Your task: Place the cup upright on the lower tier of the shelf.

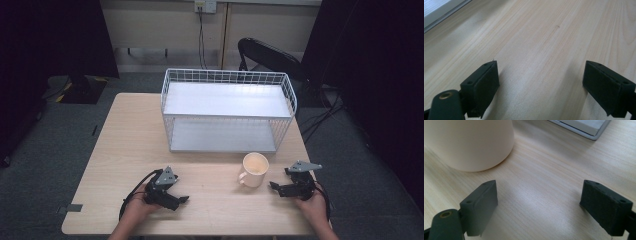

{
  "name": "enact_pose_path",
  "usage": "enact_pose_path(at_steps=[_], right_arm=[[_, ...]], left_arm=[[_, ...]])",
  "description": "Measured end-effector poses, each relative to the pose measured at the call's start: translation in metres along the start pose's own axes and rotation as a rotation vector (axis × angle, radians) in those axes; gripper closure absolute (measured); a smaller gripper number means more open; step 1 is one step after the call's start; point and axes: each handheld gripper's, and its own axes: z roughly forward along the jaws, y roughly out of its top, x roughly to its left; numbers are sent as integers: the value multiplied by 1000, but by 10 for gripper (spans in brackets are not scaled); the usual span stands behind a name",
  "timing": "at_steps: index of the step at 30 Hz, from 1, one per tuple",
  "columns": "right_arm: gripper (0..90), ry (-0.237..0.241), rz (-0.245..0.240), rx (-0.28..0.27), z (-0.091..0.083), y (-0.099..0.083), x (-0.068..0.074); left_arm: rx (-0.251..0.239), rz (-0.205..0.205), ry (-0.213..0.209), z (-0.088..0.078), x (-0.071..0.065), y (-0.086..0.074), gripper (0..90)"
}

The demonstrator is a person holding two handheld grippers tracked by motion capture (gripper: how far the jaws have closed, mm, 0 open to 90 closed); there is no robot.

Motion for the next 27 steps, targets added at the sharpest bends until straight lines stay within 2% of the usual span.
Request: enact_pose_path(at_steps=[6, 8, 10, 11, 12, 13, 14, 15, 16, 18, 21, 24, 25, 27], right_arm=[[127, -7, 10, 3, 0, 0, 0], [138, -19, 27, 3, -1, 0, 1], [165, -36, 63, 28, -3, 2, 1], [197, -16, 83, 36, -5, 4, -1], [208, -3, 107, 30, -8, 6, -4], [208, -3, 107, 30, -8, 6, -4], [206, -5, 136, 18, -11, 8, -6], [218, -27, 140, 16, -21, 16, -7], [218, -27, 140, 16, -21, 16, -7], [240, -45, 105, -13, -37, 29, -5], [242, -53, 112, -38, -44, 37, -3], [283, -10, 112, -43, -49, 53, 1], [283, -10, 112, -43, -49, 53, 1], [290, 4, 109, -60, -53, 67, 5]], left_arm=[[0, 0, 0, 0, 0, 0, 132], [0, 0, 0, 0, 0, 0, 132], [0, 0, 0, 0, 0, 0, 132], [0, 0, 0, 0, 0, 0, 132], [0, 0, 1, 0, 0, 0, 132], [0, 0, 1, 0, 0, 0, 133], [0, 0, 1, 0, 0, 0, 133], [0, 0, 1, 0, 0, 0, 132], [0, 0, 0, 0, 0, 0, 132], [0, 0, 1, 0, 0, 0, 132], [-1, 0, 1, 0, 0, 0, 132], [0, 0, 1, 0, 0, 0, 133], [0, 0, 1, 0, 0, 0, 133], [0, 0, 1, 0, 0, 0, 132]])
